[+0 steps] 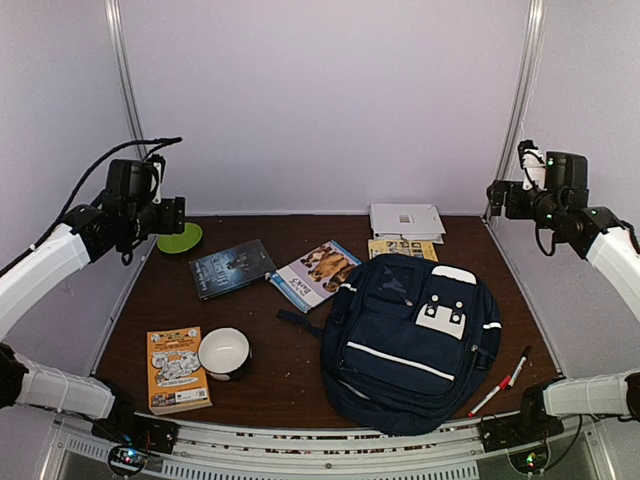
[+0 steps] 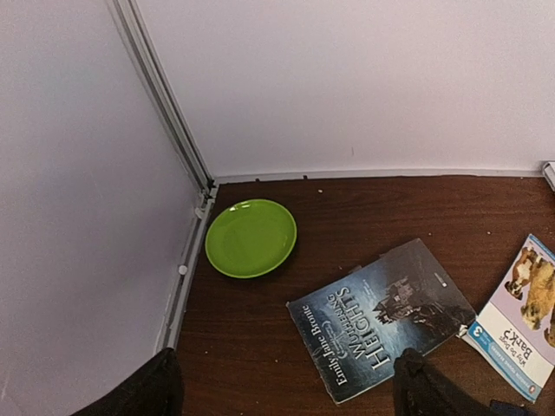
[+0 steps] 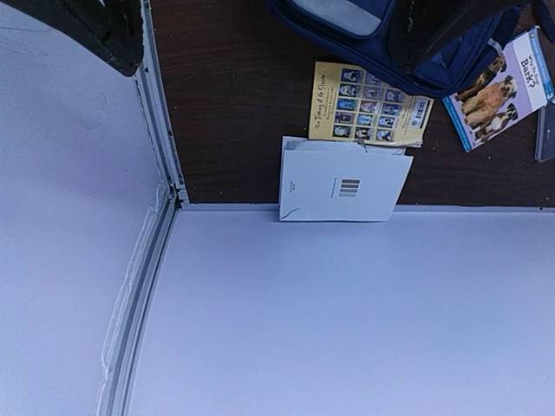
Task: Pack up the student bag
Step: Pick up the largest pocket of the bag.
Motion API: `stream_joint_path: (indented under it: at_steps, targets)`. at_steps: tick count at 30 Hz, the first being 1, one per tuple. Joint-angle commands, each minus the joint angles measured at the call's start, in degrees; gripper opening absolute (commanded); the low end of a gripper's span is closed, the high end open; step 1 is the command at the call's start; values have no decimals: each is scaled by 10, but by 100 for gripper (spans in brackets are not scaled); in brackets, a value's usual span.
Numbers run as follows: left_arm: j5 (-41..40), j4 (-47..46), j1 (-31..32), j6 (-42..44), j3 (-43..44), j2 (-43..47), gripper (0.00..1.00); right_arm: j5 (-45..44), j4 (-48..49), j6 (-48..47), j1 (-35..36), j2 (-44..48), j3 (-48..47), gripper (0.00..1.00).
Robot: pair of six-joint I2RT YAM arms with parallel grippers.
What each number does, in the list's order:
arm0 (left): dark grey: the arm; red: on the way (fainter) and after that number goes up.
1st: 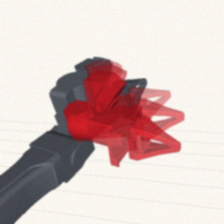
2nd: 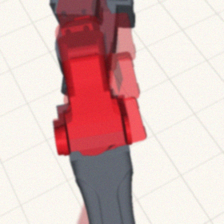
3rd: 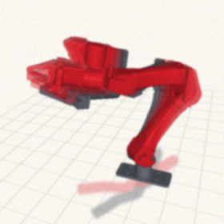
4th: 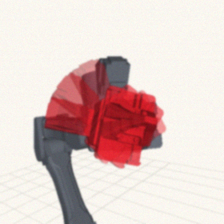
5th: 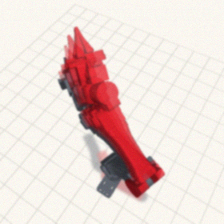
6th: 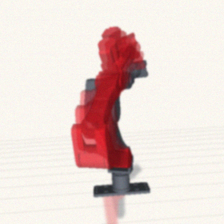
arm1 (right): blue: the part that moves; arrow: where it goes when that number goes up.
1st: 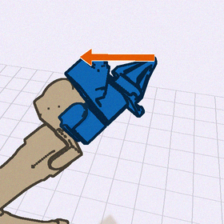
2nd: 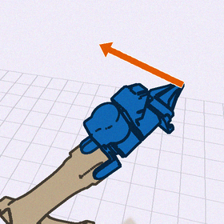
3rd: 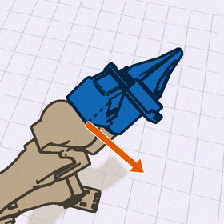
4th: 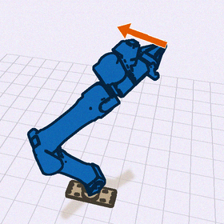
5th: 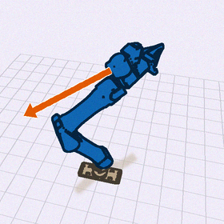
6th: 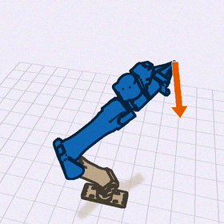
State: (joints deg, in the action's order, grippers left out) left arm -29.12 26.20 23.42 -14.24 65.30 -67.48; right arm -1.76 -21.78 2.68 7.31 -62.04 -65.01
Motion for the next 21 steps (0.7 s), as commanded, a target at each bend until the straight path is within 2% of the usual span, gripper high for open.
stream_joint_path:
  at_steps: [1, 5, 8, 15, 21]
  targets:
    - [140, -90, -37, -8, -35, 2, 81, 63, -2, -39, -15, 13, 12, 99]
    - [249, -145, -58, -6, -70, 5, 73, 141, -48, -76, -10, 14, -5, 91]
    - [318, -171, -49, 11, -89, 7, 68, 170, -83, -122, 36, 16, -8, 85]
    - [414, -247, 20, 48, -137, -2, 58, 208, -159, -237, 218, -5, 15, 71]
    - [461, -262, 75, 85, -146, -24, 53, 171, -183, -308, 405, -61, 54, 55]
